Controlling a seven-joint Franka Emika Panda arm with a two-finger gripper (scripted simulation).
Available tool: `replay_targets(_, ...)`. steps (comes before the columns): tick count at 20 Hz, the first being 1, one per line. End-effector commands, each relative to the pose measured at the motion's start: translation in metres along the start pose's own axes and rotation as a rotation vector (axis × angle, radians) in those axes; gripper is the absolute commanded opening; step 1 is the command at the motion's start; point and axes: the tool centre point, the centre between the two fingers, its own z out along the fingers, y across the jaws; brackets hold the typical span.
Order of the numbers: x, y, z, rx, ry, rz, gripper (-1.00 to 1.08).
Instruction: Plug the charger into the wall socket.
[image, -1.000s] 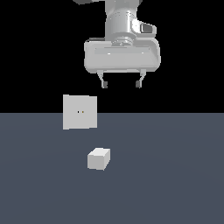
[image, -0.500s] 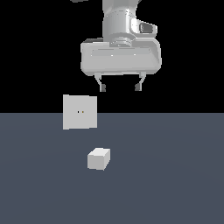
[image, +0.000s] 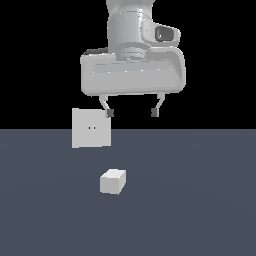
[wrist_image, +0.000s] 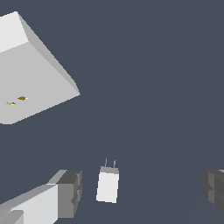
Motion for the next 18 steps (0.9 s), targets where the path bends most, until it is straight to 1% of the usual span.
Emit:
replay_targets(1,-0.011,-0.004,0.009,-0.001,0.019,0.018,1.0)
replay_targets(9,-0.041,-0.016,0.037,-0.005,0.076,0.072,1.0)
replay_targets(18,-0.059,-0.024,0.058,-0.012,0.113,0.108,1.0)
